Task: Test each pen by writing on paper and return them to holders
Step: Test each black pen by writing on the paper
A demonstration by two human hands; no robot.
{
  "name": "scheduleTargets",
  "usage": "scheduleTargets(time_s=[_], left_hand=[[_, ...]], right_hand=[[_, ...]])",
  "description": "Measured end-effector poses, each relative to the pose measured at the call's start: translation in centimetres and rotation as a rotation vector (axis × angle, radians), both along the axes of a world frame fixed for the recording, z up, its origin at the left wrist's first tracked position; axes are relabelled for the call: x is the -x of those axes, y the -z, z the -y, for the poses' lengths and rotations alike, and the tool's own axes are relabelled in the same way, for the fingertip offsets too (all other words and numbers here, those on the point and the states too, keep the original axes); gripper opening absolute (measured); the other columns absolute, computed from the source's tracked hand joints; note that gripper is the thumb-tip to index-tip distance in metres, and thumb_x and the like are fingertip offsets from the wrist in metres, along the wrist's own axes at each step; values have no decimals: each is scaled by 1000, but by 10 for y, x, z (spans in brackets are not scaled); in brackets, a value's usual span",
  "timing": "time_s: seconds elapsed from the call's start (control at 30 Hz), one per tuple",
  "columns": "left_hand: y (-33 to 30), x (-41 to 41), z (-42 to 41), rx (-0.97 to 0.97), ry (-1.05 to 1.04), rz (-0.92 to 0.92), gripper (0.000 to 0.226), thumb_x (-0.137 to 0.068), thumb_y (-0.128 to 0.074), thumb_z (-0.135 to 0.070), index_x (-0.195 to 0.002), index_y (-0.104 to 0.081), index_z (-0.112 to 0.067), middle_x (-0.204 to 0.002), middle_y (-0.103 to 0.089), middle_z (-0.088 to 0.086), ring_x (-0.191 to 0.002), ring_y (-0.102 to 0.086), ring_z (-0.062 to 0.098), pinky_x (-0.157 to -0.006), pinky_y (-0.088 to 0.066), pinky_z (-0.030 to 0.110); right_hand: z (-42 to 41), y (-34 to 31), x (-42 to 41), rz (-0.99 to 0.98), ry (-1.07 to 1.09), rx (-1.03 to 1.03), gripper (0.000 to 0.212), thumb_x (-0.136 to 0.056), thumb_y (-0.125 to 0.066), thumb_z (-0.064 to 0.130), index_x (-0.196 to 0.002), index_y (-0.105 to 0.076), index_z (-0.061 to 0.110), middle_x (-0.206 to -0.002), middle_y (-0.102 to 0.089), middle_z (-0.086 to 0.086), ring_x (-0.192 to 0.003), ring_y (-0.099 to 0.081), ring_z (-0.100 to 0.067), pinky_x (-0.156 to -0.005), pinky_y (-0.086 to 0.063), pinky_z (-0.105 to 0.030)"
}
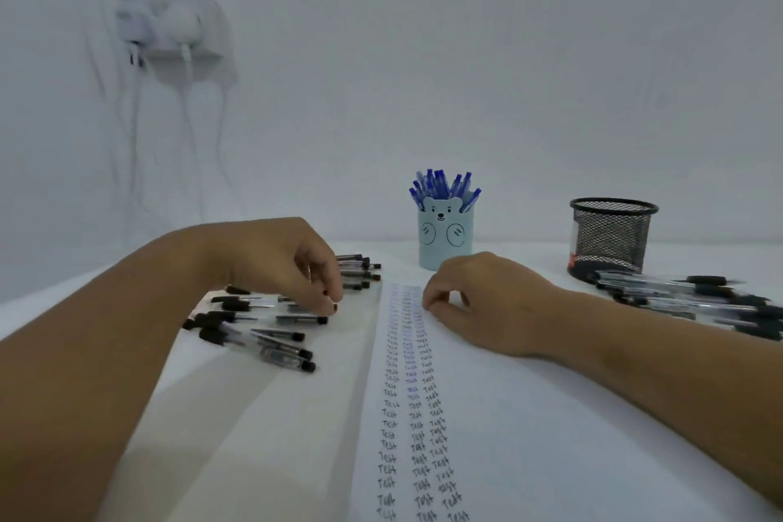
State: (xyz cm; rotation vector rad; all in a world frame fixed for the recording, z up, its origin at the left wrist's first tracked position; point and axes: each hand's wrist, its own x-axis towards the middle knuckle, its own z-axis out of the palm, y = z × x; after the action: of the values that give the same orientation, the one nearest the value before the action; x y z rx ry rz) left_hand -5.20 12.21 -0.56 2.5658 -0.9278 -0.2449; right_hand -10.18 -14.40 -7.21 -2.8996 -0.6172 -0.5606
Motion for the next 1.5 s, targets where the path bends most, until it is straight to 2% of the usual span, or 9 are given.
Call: scheduleTargets(time_s=[0.17,0.3,0.5,0.63,0.73,0.9,1.0,1.23,1.5], left_hand=[[-2,-7,-17,-129,-69,-33,15,-75,-89,-21,-85,-80,-26,-68,-66,-10,-60,-54,4,-65,-41,21],[8,-14,-18,-125,-115,4,13,-75,-89,-23,-84,-80,-23,-67,-67,-12,-58,-56,-3,-53,-37,5],[10,-15,-14,-104,-93,131,6,-87,-77,-28,-86,-79,-23,-64,-66,-23,-59,-56,-8,-58,-37,7],[7,-17,-9,404,-142,191,13,-98,-64,-26,-88,-70,-21,-85,-75,-7,-80,-68,14,-77,-52,28],[3,-14,2,1000,-133,-95,20,-109,-42,-18,-97,-57,-11,-82,-72,7,-77,-72,30,-74,-59,38],[8,-8,25,1618,-79,-679,25,-101,-41,-29,-82,-48,-15,-65,-38,2,-52,-35,17,-57,-37,27],[16,-6,34,1713,-93,-745,43,-97,-37,-47,-67,-43,-16,-57,-27,-2,-49,-22,14,-52,-25,25],[21,1,46,1786,-100,-710,38,-91,-29,-30,-57,-36,-16,-51,-20,-2,-43,-16,14,-46,-23,21],[28,13,64,1812,-25,-825,42,-97,-28,-36,-64,-39,-12,-60,-42,8,-61,-50,26,-77,-49,39]], right_hand=[[3,3,-5,16,-38,-15,15,-97,-56,33,-103,-70,33,-92,-56,27,-81,-45,21,-70,-30,-7],[2,5,-8,22,-54,-17,16,-97,-57,33,-103,-71,33,-91,-56,29,-85,-47,21,-71,-31,-5],[2,5,-6,8,-45,-25,15,-97,-57,31,-103,-71,33,-98,-62,23,-88,-46,21,-72,-32,-2],[3,7,-8,-7,-39,-36,15,-98,-56,34,-103,-69,36,-99,-60,25,-89,-47,20,-71,-32,-5],[3,6,-7,-27,-46,-36,14,-98,-56,36,-103,-69,34,-98,-60,24,-91,-47,18,-71,-32,-5],[2,4,-8,-66,-34,-110,13,-97,-57,38,-96,-70,35,-96,-62,26,-88,-49,18,-71,-34,-6],[1,5,-9,-49,-4,-155,16,-98,-56,35,-91,-70,35,-90,-65,26,-82,-53,13,-68,-34,-9],[2,4,-6,-8,30,-276,18,-100,-53,31,-107,-69,36,-83,-70,20,-77,-60,-3,-74,-50,-27],[-13,-8,4,325,-129,-184,47,-86,-51,68,-105,-74,32,-71,-45,21,-64,-48,4,-58,-33,-19]])
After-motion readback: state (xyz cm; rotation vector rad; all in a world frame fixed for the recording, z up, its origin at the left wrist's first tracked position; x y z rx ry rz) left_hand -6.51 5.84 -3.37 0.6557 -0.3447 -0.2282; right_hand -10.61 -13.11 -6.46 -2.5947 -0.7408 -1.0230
